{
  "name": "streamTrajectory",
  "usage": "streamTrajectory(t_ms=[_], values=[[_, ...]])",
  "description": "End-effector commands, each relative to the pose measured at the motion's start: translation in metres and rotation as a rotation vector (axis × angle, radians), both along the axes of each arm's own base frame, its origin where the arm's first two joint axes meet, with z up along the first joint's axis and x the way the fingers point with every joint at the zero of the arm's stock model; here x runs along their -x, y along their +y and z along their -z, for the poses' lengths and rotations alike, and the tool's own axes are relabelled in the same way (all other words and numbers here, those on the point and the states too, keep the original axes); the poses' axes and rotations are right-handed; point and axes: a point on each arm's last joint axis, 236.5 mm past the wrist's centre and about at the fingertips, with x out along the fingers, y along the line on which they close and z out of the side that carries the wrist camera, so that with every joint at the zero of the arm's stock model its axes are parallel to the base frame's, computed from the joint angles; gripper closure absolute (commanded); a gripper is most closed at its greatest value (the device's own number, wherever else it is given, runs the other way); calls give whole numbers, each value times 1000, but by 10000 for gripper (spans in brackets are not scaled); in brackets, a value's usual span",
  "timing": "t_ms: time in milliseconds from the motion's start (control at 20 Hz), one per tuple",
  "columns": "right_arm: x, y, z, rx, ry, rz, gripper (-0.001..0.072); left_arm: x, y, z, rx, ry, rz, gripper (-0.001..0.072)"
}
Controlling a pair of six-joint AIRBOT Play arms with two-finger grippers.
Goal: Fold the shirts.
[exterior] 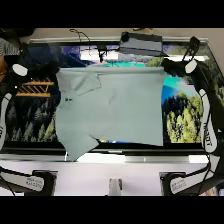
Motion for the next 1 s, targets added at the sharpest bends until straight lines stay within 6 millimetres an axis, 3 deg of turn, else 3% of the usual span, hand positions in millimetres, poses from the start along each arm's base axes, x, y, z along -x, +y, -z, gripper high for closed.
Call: streamTrajectory(t_ms=[0, 100, 300, 400, 500, 650, 800, 950], values=[[6, 9, 43, -63, 111, 8, 694, -1, -5, 46, 33, 89, 6, 671], [27, 18, 67, -76, 237, -31, 694, 20, -15, 66, 6, 182, 117, 671], [74, 13, 73, 65, 404, -173, 693, 78, 3, 69, -124, 351, 313, 672], [97, 15, 87, 64, 516, -201, 693, 116, 7, 87, -111, 506, 383, 671], [122, 15, 111, 53, 648, -220, 693, 138, 14, 110, -109, 622, 368, 671], [151, 25, 138, -10, 812, -228, 693, 152, 8, 133, -48, 715, 328, 671], [155, 38, 141, -82, 838, -223, 693, 153, -2, 138, -47, 728, 350, 671], [159, 44, 139, -112, 855, -230, 693, 152, 1, 136, -44, 725, 341, 671]])
